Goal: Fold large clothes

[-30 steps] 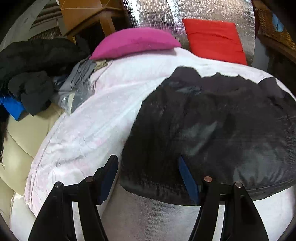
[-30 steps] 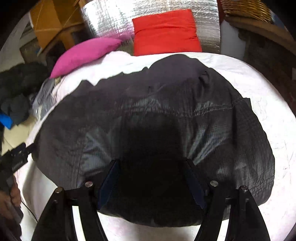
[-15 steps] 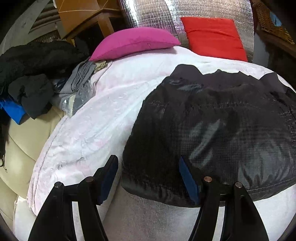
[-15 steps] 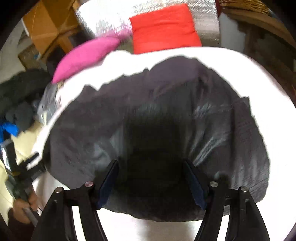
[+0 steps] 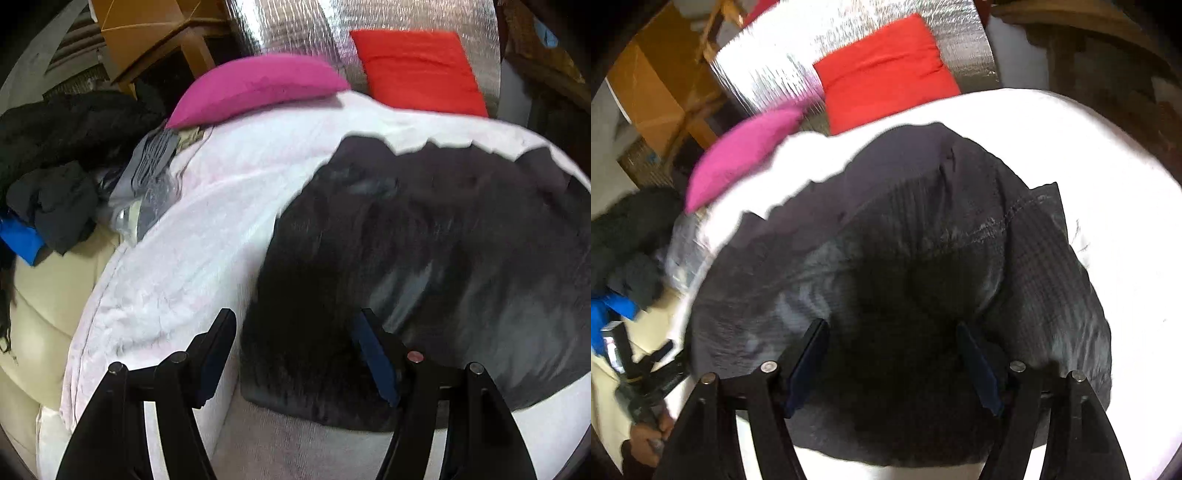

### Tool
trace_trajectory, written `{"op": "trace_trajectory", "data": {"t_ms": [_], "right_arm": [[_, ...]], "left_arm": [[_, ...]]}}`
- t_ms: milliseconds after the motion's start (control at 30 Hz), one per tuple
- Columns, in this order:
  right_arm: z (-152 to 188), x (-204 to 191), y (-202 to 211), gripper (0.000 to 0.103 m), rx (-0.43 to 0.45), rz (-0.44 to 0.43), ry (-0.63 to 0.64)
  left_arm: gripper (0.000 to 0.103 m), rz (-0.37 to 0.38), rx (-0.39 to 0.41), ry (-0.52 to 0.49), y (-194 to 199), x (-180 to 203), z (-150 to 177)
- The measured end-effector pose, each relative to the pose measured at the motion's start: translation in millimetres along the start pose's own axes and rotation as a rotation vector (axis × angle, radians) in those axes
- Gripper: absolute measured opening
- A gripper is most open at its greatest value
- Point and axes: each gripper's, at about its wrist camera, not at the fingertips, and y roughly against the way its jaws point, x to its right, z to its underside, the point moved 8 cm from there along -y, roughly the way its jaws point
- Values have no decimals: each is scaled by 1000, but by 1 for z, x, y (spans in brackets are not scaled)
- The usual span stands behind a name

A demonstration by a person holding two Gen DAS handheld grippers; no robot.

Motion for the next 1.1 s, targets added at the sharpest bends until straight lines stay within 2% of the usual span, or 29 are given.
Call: {"op": "trace_trajectory", "data": {"t_ms": [100, 167, 267, 300, 367, 500, 567, 633, 700, 767, 833, 900, 1033, 1100], "right_arm": [[7, 11, -4, 74, 11, -48, -50], [11, 13, -5, 74, 24, -73, -53], [16, 9, -3, 74, 35, -68, -4], [18, 8, -3, 74, 39, -71, 15], [21, 6, -4, 74, 42, -90, 35], [23, 10, -1, 74, 41, -134, 34], [24, 12, -1, 74, 38, -149, 33], [24, 13, 0, 74, 36, -158, 31], [24, 14, 0, 74, 37, -165, 31], [24, 14, 0, 74, 42, -175, 27], [24, 14, 0, 74, 46, -179, 27], [25, 14, 0, 74, 50, -176, 34], [24, 13, -2, 74, 53, -169, 34], [25, 13, -1, 74, 53, -164, 35]], "left_arm": [[68, -8, 30, -33, 6, 13, -32], [68, 23, 29, -72, 2, 32, -53], [68, 76, -41, -90, -17, 59, -75], [68, 103, -87, -83, -29, 71, -82], [68, 123, -148, -49, -50, 84, -93], [65, 159, -214, 14, -80, 105, -111], [48, 177, -250, -9, -95, 119, -112], [40, 174, -290, -36, -109, 133, -107], [34, 130, -280, -84, -120, 145, -103], [5, 129, -253, -119, -120, 156, -102], [0, 102, -215, -157, -120, 166, -104], [0, 62, -189, -179, -126, 170, -107], [0, 34, -190, -151, -132, 174, -113], [0, 48, -175, -135, -126, 172, -113]]}}
